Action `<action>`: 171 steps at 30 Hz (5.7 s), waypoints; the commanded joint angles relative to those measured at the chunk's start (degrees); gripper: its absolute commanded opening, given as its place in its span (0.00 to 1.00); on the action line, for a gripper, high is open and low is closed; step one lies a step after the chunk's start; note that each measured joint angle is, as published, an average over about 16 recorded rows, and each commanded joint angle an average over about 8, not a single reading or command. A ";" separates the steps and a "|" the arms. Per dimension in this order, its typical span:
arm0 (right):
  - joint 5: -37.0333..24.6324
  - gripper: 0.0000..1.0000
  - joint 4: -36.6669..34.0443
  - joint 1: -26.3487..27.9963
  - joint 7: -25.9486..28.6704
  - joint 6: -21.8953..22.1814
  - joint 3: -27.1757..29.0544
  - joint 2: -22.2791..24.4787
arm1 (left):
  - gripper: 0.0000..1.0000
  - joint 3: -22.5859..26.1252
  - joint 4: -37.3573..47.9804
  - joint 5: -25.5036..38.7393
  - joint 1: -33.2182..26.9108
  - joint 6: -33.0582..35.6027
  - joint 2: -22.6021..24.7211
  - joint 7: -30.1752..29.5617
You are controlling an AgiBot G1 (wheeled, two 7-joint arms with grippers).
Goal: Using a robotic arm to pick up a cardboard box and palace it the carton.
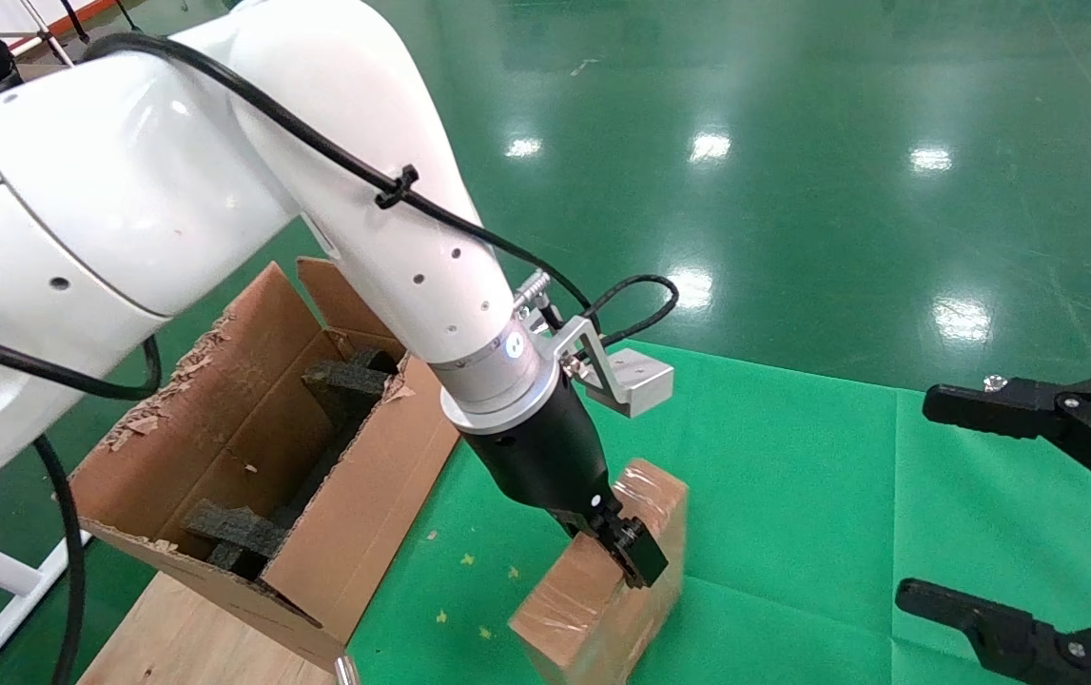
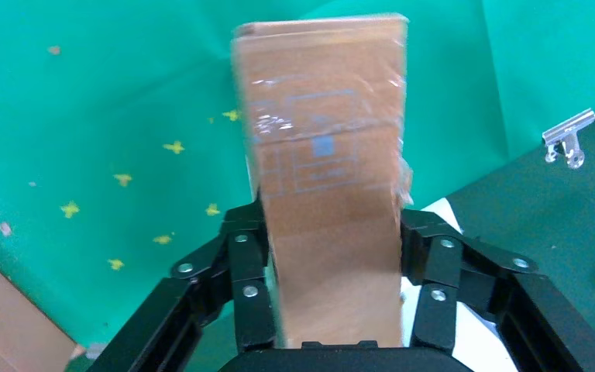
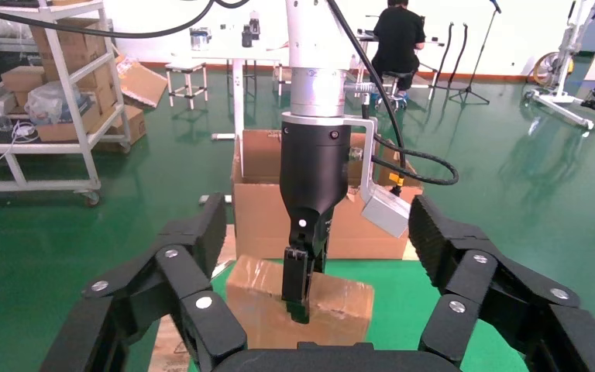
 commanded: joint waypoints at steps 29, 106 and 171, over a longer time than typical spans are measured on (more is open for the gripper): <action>0.03 1.00 -0.01 0.02 -0.03 0.01 -0.05 0.01 | 0.00 -2.65 6.66 9.52 -20.20 -1.06 -32.52 33.60; 0.09 1.00 -0.03 0.03 -0.07 0.06 -0.12 0.05 | 1.00 -2.03 63.38 2.20 9.51 -34.65 -19.95 64.82; 0.16 1.00 -0.08 0.05 -0.12 0.10 -0.20 0.08 | 1.00 -40.69 11.53 -30.17 30.48 -9.20 -29.29 81.42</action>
